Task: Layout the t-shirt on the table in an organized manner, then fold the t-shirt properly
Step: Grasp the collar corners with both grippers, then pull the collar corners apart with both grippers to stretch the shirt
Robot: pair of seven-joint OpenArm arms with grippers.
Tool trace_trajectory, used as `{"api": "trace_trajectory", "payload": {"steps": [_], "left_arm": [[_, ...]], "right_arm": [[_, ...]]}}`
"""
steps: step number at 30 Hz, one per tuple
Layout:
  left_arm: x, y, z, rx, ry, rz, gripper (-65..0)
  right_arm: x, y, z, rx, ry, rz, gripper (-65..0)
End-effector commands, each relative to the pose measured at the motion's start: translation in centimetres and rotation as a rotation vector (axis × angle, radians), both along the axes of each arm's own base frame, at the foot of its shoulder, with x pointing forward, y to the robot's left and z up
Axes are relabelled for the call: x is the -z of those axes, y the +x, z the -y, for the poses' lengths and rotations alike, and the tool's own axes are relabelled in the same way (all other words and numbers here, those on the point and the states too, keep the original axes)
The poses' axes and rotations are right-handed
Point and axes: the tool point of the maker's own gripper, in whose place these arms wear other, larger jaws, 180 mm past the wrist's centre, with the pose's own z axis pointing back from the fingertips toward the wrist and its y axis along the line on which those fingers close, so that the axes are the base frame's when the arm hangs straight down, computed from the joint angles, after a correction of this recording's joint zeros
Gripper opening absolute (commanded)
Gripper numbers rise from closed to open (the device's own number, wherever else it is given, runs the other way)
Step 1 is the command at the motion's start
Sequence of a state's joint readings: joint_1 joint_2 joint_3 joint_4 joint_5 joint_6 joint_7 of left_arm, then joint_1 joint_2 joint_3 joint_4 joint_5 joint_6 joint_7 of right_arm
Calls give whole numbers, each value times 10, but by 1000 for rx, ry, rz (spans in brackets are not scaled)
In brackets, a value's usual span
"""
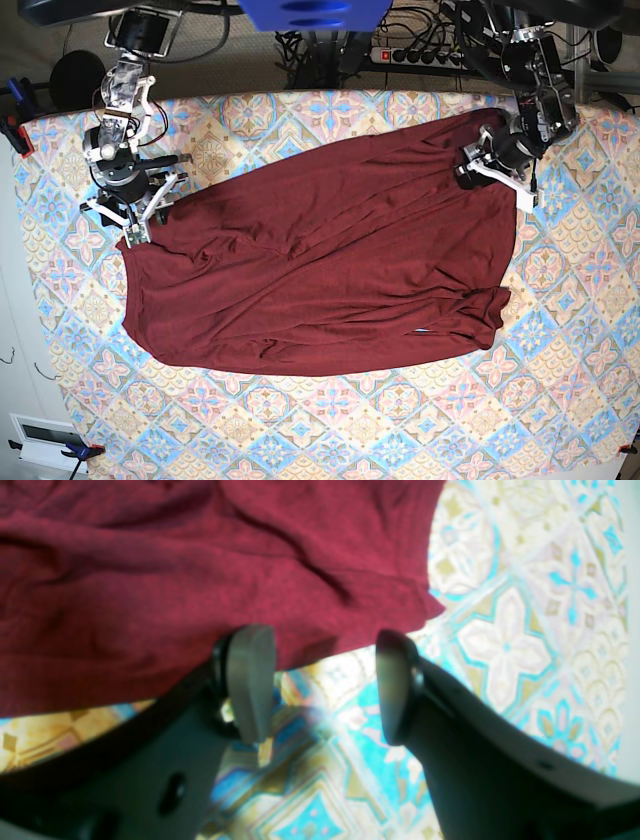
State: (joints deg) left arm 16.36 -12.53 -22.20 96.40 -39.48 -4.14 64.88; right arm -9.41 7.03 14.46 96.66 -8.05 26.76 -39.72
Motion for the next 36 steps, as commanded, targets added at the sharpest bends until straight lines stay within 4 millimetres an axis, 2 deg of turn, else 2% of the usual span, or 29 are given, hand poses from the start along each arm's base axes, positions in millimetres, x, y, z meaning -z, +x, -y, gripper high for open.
{"api": "trace_trajectory", "payload": {"steps": [1, 7, 12, 16, 17, 21, 27, 29, 34, 36], "left_arm": [[-4, 4, -10, -9, 30, 18, -394], [-1, 1, -14, -7, 54, 0, -397], [-5, -5, -46, -80, 90, 2, -394], [-11, -6, -62, -125, 106, 14, -394], [-11, -6, -64, -129, 108, 15, -394], [-11, -6, -64, -130, 108, 15, -394], [-11, -7, -64, -130, 107, 13, -394], [-11, -7, -64, -130, 107, 13, -394], [-11, -7, -65, -133, 109, 12, -394], [-11, -7, -65, -133, 109, 12, -394]], "right_arm": [[-15, 11, 4, -2, -9, 56, -342], [-16, 11, 4, -3, -9, 57, -341], [-10, 7, 6, 7, -12, 25, -277], [-8, 5, 10, 22, -16, 4, -272], [-10, 8, 11, 23, -15, 11, -272], [-23, 46, 14, 39, 7, 56, -270], [-17, 71, 8, 61, 118, 50, -271], [-9, 73, 6, 77, 177, 38, -272], [21, 59, 22, 167, 261, -19, -272], [25, 57, 22, 172, 266, -28, -272]]}}
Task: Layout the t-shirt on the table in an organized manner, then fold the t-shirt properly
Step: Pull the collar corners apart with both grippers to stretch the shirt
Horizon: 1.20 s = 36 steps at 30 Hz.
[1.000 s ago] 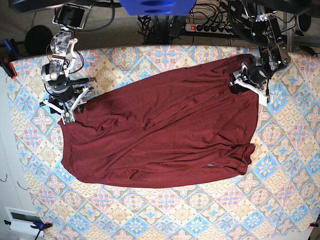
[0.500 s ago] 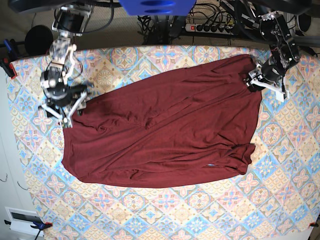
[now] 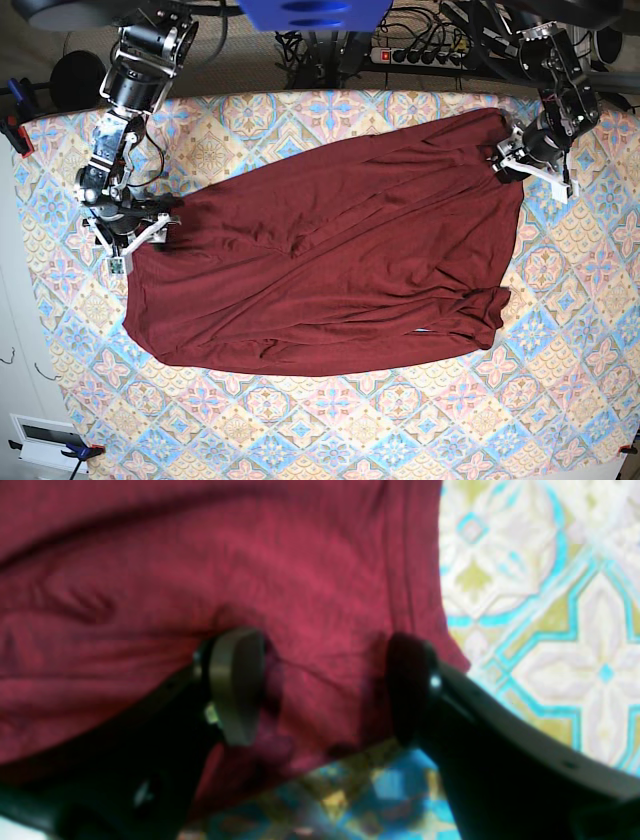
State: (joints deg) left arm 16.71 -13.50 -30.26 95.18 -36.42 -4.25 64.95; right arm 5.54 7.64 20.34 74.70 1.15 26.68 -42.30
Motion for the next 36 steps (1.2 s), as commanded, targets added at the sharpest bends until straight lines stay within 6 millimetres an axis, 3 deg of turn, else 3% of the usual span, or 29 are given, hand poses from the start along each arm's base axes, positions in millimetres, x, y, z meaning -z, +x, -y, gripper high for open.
{"api": "trace_trajectory", "payload": {"steps": [1, 8, 14, 23, 27, 33, 36], "left_arm": [[-9, 6, -7, -3, 18, 31, -394], [-9, 6, -6, -2, 16, 32, -394], [-10, 8, -6, -1, 15, 35, -394], [-10, 8, -4, 0, 12, 36, -394], [-10, 8, -4, 0, 12, 36, -394], [-10, 8, -6, -2, 16, 37, -395], [-12, 9, -7, -2, 19, 42, -398]], "right_arm": [[-12, 10, 5, 5, -12, 28, -272], [-23, 6, 28, 77, -16, 60, -272], [-4, -1, 25, 81, 10, 12, -271], [-1, -5, 23, 75, 13, -4, -288], [-1, -5, 8, -30, 29, -4, -413], [-3, -5, 7, -41, 30, 2, -638], [2, -13, 8, -42, 27, -14, -646]]}}
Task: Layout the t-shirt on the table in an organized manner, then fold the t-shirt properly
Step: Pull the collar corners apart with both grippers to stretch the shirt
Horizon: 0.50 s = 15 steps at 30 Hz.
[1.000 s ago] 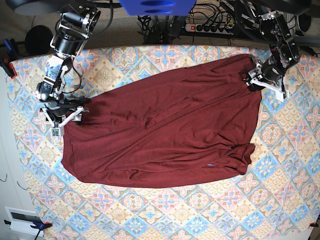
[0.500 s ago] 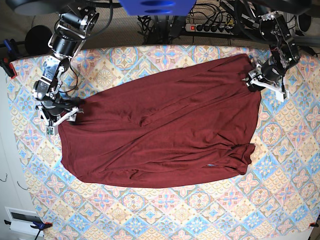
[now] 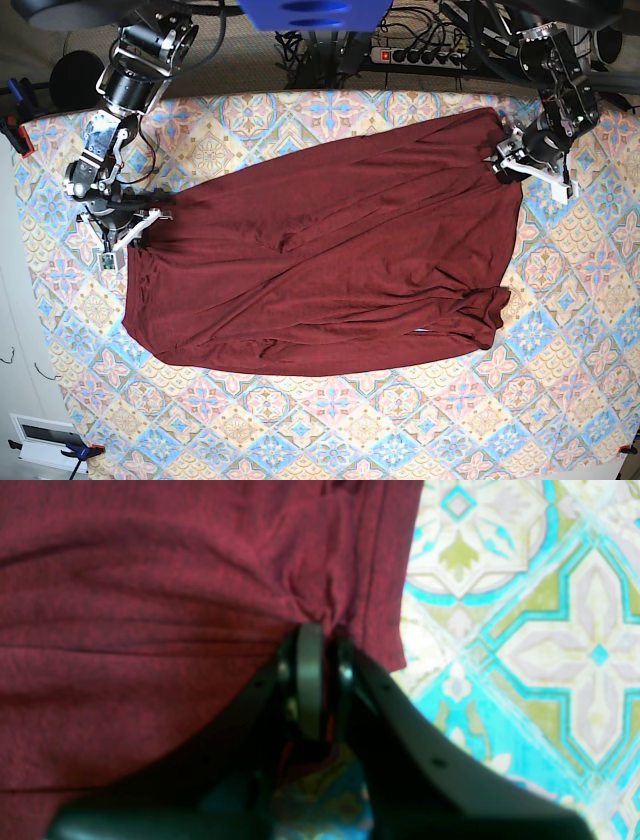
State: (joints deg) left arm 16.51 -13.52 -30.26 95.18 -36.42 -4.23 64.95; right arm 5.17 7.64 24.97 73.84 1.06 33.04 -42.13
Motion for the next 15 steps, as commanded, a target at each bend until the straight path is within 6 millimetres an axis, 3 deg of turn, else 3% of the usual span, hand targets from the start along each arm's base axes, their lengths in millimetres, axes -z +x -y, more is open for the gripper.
{"api": "trace_trajectory", "payload": {"steps": [1, 10, 15], "left_arm": [[-12, 8, -7, -1, 20, 40, -400], [-16, 7, -20, 20, 63, 31, -401], [-23, 9, -35, 36, 107, 28, -401]], "right_arm": [[2, -7, 2, -11, -7, -21, -647], [-15, -46, 27, 37, -70, 12, -647], [-12, -62, 39, 86, -54, 9, -647]]}}
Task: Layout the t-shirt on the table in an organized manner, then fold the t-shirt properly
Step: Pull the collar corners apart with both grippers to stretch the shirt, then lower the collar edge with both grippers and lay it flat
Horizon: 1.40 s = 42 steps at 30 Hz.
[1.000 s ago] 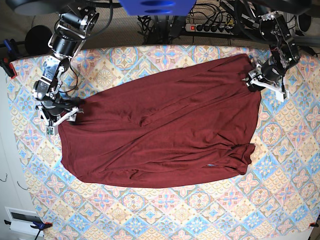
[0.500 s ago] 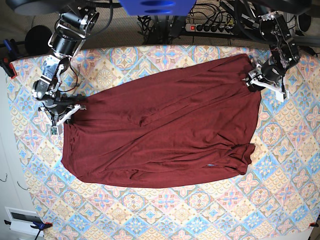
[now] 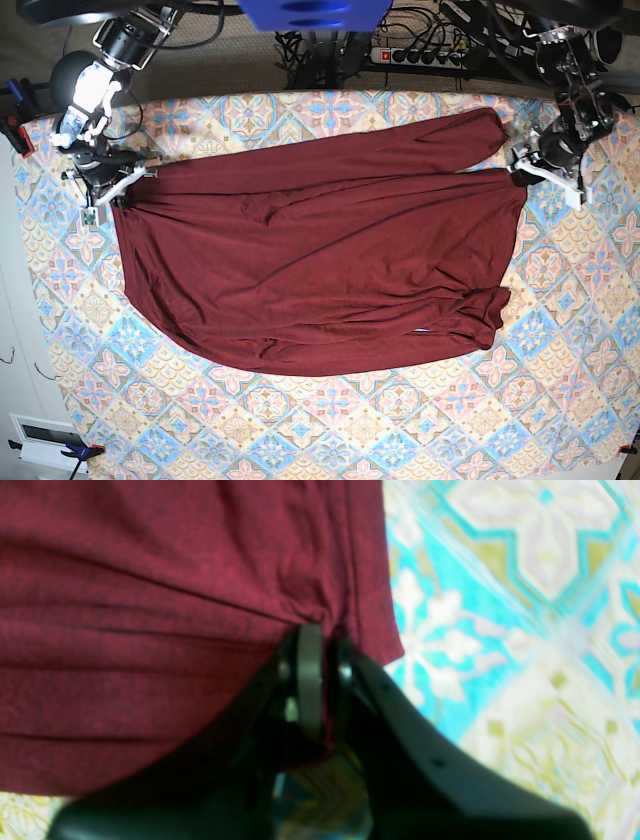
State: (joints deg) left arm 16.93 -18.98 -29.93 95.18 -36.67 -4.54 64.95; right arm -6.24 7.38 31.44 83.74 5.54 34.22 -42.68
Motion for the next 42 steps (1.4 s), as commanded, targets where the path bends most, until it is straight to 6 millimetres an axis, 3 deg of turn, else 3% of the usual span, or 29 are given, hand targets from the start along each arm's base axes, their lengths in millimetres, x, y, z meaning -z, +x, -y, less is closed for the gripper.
{"api": "trace_trajectory", "payload": {"steps": [1, 11, 20, 25, 30, 34, 37, 42], "left_arm": [[-10, 6, -7, 2, 21, 30, -401], [-11, -1, -17, 8, 51, 10, -401], [-11, -2, -16, 11, 50, 9, -401], [-12, -1, -16, 6, 47, 18, -401], [-17, 3, -10, 15, 23, 40, -394], [-18, -3, -5, 18, -4, 44, -394], [-18, -4, -5, 20, -2, 41, -393], [-15, -16, -3, 30, 2, 19, -393]], "right_arm": [[-9, 3, 11, 11, -31, 13, -647], [-17, -14, 40, 89, -82, 7, -647], [-32, -14, 43, 78, -125, 36, -638], [-33, -24, 43, 71, -141, 27, -523], [-52, -21, 42, 58, -182, 64, -417], [-59, -22, 42, 50, -202, 75, -388], [-52, -35, 41, 41, -203, 43, -381], [-49, -34, 23, -22, -203, 38, -376]]}}
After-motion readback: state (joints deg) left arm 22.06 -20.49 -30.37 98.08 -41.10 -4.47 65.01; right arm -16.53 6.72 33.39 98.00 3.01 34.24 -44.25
